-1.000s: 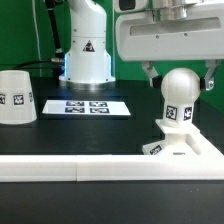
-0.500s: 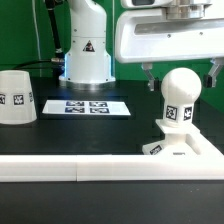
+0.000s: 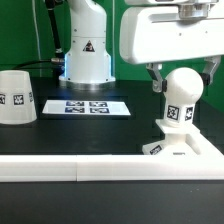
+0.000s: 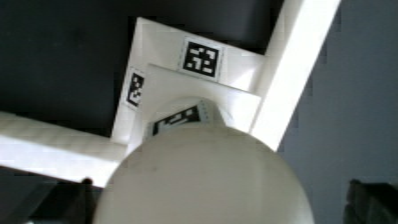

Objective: Assemble lamp

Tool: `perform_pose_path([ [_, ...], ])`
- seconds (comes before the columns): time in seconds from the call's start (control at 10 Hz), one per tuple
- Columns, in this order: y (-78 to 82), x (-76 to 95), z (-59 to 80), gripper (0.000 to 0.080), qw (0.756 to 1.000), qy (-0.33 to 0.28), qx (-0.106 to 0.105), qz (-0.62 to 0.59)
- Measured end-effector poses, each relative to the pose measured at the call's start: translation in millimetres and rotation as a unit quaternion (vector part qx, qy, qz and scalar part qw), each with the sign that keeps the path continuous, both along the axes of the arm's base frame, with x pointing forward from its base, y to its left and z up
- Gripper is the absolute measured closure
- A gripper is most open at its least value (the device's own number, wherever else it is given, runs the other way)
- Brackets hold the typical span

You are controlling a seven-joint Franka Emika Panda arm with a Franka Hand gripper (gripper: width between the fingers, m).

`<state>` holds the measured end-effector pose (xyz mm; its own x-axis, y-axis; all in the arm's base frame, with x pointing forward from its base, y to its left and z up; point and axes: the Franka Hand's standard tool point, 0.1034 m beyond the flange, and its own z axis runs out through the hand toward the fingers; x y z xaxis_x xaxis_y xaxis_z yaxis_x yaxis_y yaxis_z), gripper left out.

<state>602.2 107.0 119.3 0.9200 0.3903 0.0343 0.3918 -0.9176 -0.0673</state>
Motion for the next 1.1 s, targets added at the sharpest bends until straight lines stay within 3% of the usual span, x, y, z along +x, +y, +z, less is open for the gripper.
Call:
perform_pose_path([
  [0.3, -1.5, 2.6, 0.6, 0.0101, 0.987, -0.018, -0.012, 0.157],
  [0.6, 1.7, 7.5, 2.2, 0.0101, 0.941, -0.034, -0.044, 0.335],
  [1.1, -0.2, 8.3, -3.9, 0.0101, 0.877, -0.032, -0.054, 0.476],
])
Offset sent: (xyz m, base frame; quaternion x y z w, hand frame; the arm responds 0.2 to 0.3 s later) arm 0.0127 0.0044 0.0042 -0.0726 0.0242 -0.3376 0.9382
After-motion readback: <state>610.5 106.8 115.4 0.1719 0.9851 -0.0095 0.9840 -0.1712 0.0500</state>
